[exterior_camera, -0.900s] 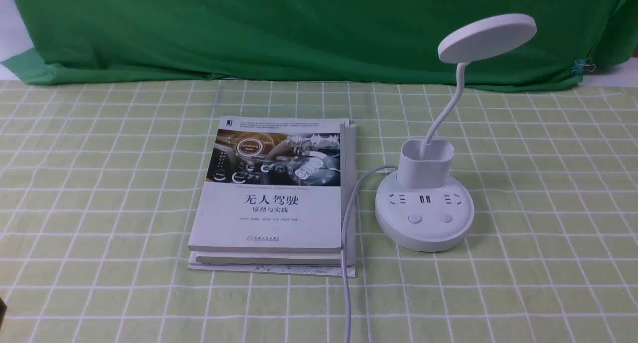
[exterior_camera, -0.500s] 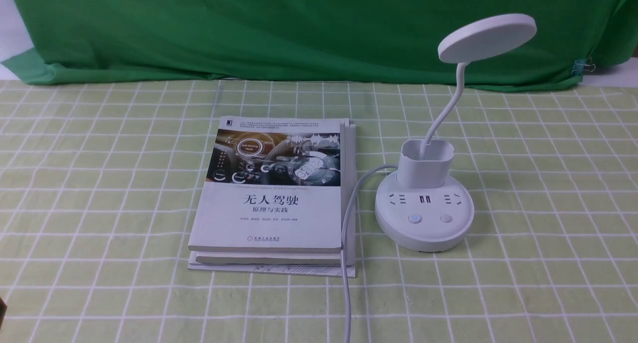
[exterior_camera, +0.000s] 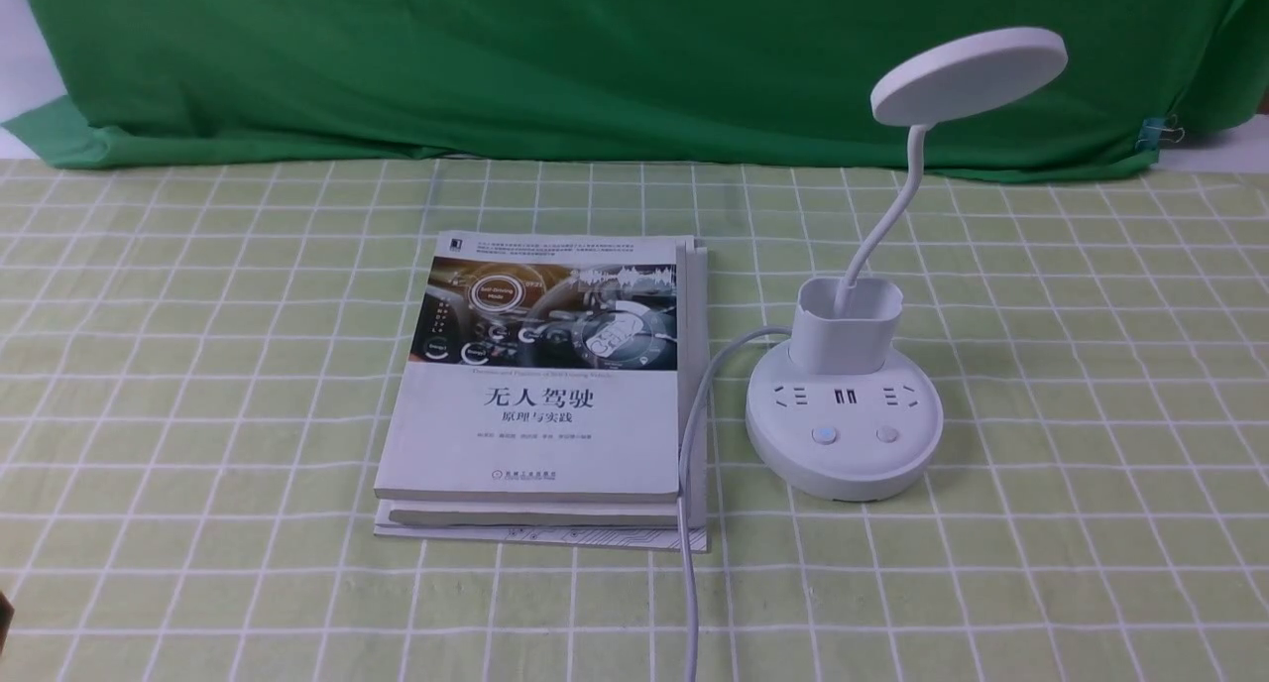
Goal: Turn on the table lamp on the green coffee tablecloth with your hand.
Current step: 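Press the button on the base of the white desk lamp with the right gripper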
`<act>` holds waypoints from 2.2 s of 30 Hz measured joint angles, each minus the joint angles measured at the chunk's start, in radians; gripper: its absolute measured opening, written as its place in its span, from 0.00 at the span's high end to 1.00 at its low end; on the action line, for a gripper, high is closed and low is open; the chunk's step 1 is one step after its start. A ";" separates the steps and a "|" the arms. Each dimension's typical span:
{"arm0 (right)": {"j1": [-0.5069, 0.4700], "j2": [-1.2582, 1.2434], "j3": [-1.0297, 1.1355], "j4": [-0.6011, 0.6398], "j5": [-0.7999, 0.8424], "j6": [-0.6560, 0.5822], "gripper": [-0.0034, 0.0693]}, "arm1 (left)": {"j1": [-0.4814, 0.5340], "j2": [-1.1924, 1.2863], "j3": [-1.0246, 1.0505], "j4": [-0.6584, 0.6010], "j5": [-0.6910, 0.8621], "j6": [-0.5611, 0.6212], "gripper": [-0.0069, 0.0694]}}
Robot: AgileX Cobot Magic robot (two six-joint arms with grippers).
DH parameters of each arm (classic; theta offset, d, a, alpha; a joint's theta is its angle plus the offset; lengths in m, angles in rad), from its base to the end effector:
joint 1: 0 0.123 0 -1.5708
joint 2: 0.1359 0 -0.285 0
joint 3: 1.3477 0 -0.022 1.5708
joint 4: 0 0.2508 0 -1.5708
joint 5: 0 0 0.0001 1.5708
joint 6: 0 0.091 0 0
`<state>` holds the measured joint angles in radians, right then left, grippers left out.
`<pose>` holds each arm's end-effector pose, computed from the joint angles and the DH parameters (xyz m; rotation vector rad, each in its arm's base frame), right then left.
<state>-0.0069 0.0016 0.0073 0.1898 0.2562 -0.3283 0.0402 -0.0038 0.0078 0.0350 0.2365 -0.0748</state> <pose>0.0555 0.0040 0.1878 -0.1549 1.7377 -0.0693 0.0554 0.0030 0.1893 -0.0758 1.7223 0.0066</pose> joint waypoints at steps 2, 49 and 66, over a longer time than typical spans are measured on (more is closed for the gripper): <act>0.000 0.000 0.000 0.000 0.000 0.000 0.62 | 0.000 0.000 0.000 0.000 0.000 0.000 0.91; 0.114 1.029 -0.728 0.128 0.506 0.041 0.91 | 0.000 0.000 0.000 0.001 0.000 0.000 0.91; 0.334 1.713 -1.190 0.042 0.495 0.026 0.91 | 0.000 0.000 0.000 0.002 0.000 0.000 0.91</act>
<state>0.3270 1.7143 -1.1828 0.2314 0.7511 -0.3019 0.0402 -0.0038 0.0078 0.0367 0.2365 -0.0748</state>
